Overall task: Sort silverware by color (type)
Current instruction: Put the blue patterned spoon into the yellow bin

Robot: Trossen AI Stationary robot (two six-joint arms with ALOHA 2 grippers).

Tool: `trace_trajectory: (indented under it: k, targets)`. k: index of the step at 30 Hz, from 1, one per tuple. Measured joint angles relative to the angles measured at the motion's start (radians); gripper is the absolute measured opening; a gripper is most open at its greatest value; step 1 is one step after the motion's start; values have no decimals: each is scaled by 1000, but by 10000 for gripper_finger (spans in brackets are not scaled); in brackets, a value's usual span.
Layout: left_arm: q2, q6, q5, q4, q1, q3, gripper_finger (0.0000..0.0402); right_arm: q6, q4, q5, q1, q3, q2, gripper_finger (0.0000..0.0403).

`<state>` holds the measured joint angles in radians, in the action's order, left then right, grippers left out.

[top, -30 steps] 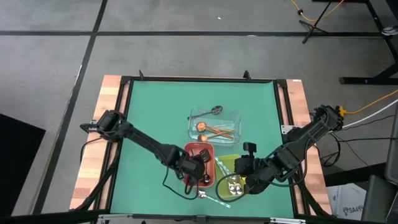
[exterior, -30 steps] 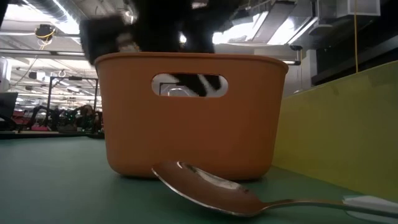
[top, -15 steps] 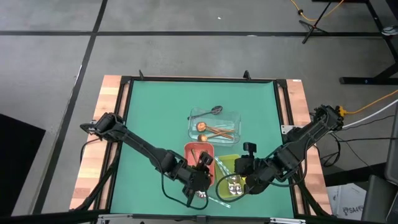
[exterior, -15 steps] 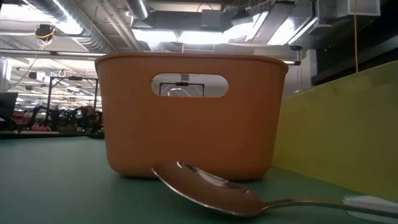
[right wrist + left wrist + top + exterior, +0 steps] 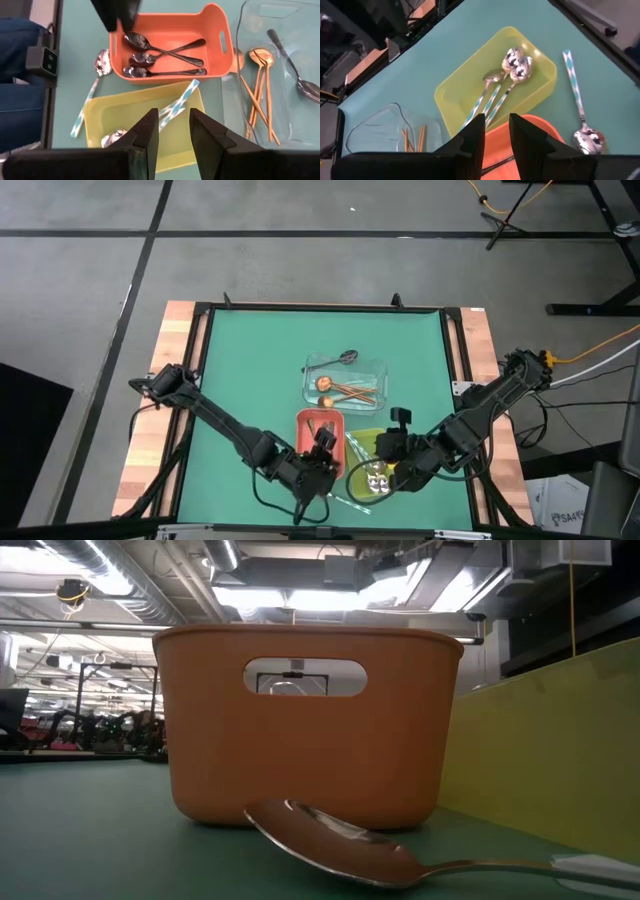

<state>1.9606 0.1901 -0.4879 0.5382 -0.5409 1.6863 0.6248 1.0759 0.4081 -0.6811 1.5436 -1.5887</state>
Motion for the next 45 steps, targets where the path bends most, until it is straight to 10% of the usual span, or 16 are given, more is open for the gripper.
trace_trajectory:
  k: [30,45]
  targets:
    - [0,-6,11,0,41,0,82,-2,-220,-95,0,0,0,99]
    - [0,-284,7,7,-124,0,82,28,-488,39,-145,0,-197,99]
